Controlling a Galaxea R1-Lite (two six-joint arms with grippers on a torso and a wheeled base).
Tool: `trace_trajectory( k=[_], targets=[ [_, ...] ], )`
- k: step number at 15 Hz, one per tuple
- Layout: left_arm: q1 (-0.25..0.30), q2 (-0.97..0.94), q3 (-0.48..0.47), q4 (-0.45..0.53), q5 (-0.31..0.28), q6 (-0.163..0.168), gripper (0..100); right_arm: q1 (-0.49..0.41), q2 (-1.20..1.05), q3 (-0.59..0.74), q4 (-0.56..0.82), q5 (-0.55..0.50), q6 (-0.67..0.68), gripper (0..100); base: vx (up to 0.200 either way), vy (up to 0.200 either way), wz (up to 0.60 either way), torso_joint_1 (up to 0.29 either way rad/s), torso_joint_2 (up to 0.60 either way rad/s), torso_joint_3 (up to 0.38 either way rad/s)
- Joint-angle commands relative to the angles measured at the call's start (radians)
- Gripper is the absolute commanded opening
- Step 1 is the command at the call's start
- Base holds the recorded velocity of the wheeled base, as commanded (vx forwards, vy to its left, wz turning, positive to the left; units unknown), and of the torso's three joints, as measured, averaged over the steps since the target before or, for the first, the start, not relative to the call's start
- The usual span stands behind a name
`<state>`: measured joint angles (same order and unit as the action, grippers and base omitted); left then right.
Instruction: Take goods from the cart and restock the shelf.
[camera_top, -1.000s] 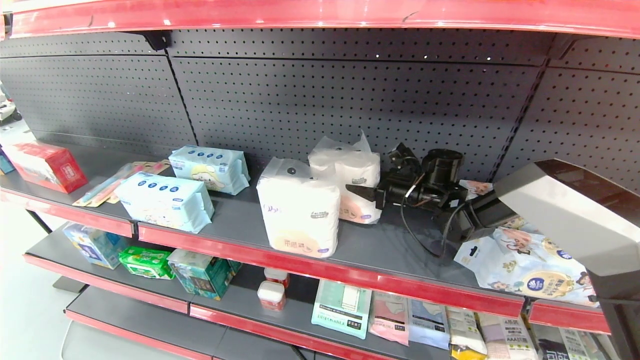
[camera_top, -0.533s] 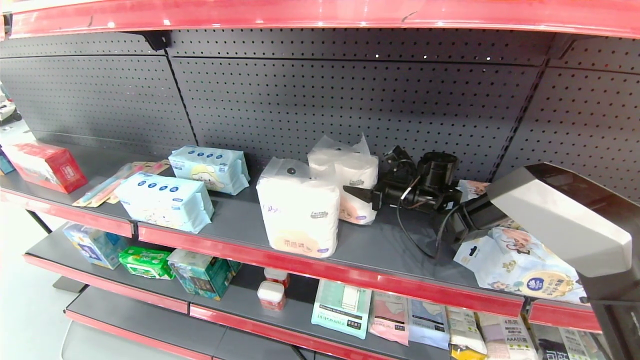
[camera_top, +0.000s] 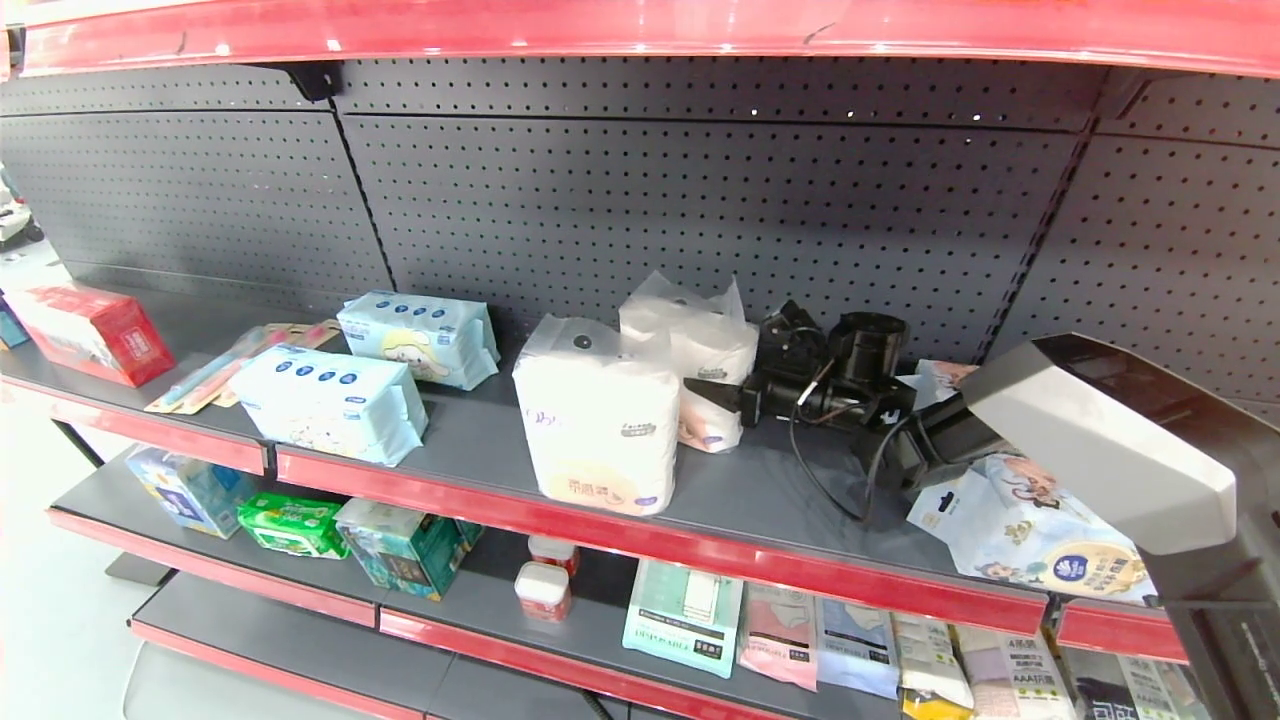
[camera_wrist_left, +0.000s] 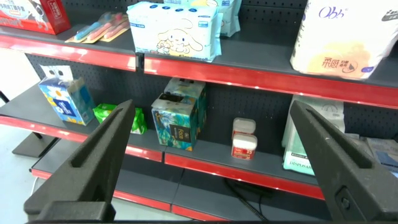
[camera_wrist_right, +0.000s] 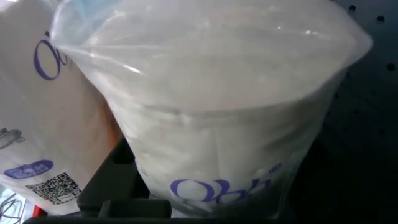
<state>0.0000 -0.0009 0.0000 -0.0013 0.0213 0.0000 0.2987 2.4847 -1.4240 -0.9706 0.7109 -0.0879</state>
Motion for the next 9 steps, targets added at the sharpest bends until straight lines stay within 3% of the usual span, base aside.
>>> trace_trajectory(
  k=[1,9],
  targets=[
    [0.000,0.001,0.000,0.000,0.000,0.000,100,0.008,0.019,-0.026,0.000,0.007,0.008,0,0.000,0.000,0.00,0.000,0.00,0.000],
    [0.000,0.001,0.000,0.000,0.000,0.000,100,0.045,0.062,-0.098,0.000,0.029,0.042,0,0.000,0.000,0.00,0.000,0.00,0.000]
  ],
)
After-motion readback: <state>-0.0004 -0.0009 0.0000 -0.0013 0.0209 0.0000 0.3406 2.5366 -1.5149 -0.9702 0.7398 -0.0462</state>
